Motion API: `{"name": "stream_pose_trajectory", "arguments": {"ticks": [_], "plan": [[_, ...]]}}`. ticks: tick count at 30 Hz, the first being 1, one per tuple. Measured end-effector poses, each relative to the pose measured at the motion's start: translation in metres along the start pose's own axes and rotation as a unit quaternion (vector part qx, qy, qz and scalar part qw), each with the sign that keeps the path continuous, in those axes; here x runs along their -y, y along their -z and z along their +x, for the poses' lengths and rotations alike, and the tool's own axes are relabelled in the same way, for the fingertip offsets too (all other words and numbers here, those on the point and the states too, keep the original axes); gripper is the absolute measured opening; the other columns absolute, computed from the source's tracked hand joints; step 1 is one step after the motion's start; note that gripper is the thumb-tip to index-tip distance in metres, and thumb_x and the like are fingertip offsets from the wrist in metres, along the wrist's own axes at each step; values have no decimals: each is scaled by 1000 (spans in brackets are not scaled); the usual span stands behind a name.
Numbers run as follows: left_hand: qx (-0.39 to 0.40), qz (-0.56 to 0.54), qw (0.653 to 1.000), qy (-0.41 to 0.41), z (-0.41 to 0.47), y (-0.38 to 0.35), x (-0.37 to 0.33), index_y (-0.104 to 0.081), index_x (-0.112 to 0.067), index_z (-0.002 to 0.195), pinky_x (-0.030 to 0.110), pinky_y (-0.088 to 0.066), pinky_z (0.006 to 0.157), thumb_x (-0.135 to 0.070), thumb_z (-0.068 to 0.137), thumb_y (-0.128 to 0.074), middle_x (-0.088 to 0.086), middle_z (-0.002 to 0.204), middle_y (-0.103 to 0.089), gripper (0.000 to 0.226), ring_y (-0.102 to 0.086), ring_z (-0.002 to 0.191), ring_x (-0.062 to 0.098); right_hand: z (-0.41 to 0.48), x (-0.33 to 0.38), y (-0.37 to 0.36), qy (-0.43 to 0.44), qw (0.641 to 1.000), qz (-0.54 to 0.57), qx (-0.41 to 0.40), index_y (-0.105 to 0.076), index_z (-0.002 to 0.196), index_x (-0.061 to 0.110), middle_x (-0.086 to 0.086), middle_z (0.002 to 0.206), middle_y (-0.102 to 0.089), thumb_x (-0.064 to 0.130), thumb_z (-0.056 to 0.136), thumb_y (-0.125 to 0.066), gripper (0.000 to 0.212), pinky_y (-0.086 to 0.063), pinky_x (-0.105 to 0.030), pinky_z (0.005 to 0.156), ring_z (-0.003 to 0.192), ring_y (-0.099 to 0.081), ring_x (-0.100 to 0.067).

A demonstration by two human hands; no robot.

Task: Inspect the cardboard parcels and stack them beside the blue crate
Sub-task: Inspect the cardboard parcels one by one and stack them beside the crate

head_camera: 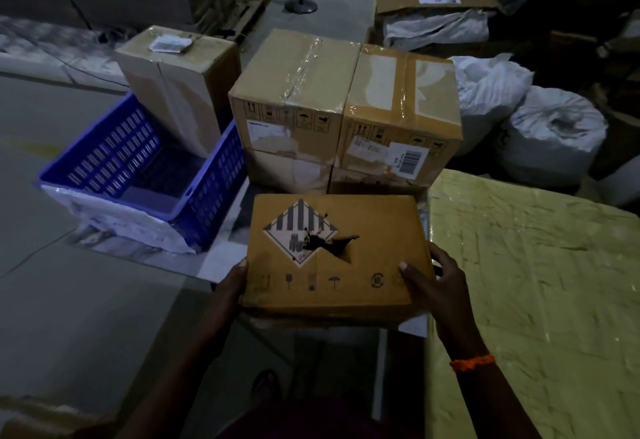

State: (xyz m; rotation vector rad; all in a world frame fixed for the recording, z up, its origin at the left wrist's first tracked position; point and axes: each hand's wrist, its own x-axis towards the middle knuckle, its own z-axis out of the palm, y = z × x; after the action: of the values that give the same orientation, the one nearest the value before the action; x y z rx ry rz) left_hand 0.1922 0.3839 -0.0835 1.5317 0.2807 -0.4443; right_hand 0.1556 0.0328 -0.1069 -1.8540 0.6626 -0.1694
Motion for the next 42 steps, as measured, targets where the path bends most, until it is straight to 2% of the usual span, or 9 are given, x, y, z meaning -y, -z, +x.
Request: {"name": "stream_pose_trajectory", "arguments": {"ticks": [6,9,12,21,28,31,33,36,42], "plan": [[-46,239,957,-155,4,-22,0,-31,-32,152,27,-46,97,-51,98,-49,-2,150,-45,60,-51,130,11,-10,-9,3,23,999,29,3,-53,146,31,0,143,-58,53,77,-85,79,-56,-53,98,124,-59,-21],[-54,484,809,-328,14,-55,4,-35,-26,152,62,-26,119,-34,97,-52,3,158,-36,59,-31,149,25,-16,-12,0,-3,998,67,0,-57,143,28,0,133,-66,62,72,-85,83,-60,-50,93,115,-67,-21],[55,598,708,-373,18,-87,3,-37,-25,152,59,3,123,-57,100,-33,0,162,-33,61,-21,154,24,-20,-10,0,-19,996,85,11,-60,135,26,-2,124,-70,53,75,-80,69,-63,-45,87,106,-71,-20],[115,654,641,-386,31,-86,13,-39,-19,153,62,-16,122,-89,80,-43,6,158,-37,101,-28,150,32,-29,-23,12,-49,992,112,35,-69,125,17,0,112,-76,48,85,-72,50,-56,-16,68,91,-74,-6],[134,603,678,-399,48,-79,9,-47,-23,143,64,-20,119,-77,72,-65,4,148,-48,91,-38,142,29,-42,-22,17,-103,981,160,41,-70,116,25,11,99,-79,52,103,-44,40,-55,-26,79,90,-73,1],[129,533,725,-417,46,-68,-3,-52,-21,140,62,-25,117,-76,73,-66,4,144,-51,88,-39,137,23,-41,-23,23,-102,981,165,12,-71,116,24,9,108,-77,78,80,-62,66,-56,-28,81,103,-72,-7],[126,462,778,-407,42,-58,-12,-51,-20,140,54,-32,115,-73,73,-69,2,144,-48,87,-37,135,18,-36,-32,26,-103,982,160,-2,-69,123,19,-3,121,-71,72,76,-71,71,-55,-38,86,116,-66,-22],[120,373,841,-372,34,-45,-20,-47,-26,142,40,-40,111,-64,72,-76,-7,147,-42,85,-38,136,12,-32,-30,25,-141,967,212,5,-69,115,23,-10,122,-69,52,96,-59,36,-54,-41,81,113,-65,-26],[108,307,883,-339,17,-40,-19,-47,-26,142,24,-42,108,-74,72,-72,-14,145,-44,89,-42,135,5,-30,-1,25,-154,939,306,21,-73,101,34,4,94,-80,35,104,-48,25,-60,-39,74,91,-73,-17]]}}
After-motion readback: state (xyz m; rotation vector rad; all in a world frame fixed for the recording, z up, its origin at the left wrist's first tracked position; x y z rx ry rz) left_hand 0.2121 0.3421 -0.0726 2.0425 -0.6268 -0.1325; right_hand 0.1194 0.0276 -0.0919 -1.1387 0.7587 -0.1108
